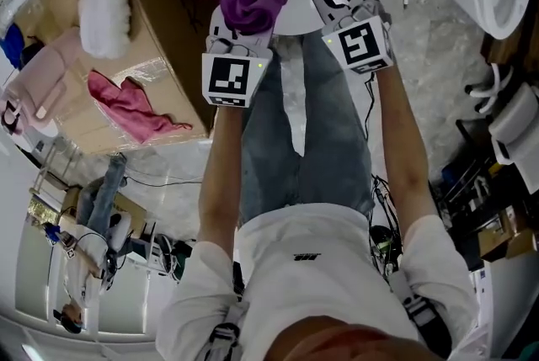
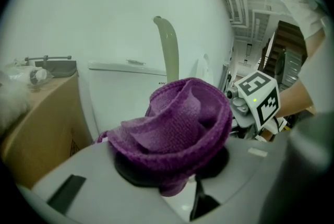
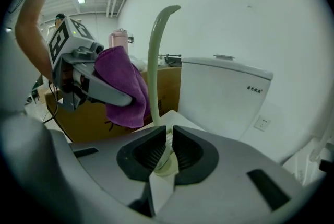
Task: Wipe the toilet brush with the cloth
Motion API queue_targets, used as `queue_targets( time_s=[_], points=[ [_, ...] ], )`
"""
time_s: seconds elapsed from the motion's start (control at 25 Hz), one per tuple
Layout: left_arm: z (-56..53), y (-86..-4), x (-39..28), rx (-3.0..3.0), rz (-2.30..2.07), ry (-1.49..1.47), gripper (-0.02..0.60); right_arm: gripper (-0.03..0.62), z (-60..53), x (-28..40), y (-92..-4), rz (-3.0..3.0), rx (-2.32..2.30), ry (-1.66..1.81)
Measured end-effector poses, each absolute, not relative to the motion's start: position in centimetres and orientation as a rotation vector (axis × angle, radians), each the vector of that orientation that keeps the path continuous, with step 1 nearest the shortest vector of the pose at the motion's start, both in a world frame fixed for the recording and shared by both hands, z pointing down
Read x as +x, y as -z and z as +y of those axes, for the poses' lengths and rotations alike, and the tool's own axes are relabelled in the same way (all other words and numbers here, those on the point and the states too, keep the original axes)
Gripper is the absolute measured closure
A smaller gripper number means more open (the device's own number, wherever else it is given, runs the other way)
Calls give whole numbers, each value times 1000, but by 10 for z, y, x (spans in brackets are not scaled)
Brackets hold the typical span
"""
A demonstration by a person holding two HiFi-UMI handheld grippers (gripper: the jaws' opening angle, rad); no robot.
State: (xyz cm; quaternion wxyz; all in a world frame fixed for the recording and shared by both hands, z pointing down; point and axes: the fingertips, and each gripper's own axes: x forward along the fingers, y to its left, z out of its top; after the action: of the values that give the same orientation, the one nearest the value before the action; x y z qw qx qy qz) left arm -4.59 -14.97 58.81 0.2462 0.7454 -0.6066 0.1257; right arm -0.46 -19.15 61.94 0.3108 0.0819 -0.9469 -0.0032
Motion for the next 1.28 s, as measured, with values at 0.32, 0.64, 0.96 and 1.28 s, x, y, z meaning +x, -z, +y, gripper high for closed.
queue_targets(
  time_s=[0.32,0.64,0.96,1.28],
  points=[
    [-159,-612,-39,2042,-1651,-336,423,539,-193,-9,-664,-2416,112,124],
    [-176,-624,-37,2074,-1653,-324,392,499,-191,-18,-693,-2381,4,218],
    [-199,-624,-33,2126,-1650,-295,357,490,-193,-30,-705,-2366,-71,255],
    [-214,-643,-24,2145,-1620,-323,357,491,-192,-32,-712,-2385,-126,280]
  ],
)
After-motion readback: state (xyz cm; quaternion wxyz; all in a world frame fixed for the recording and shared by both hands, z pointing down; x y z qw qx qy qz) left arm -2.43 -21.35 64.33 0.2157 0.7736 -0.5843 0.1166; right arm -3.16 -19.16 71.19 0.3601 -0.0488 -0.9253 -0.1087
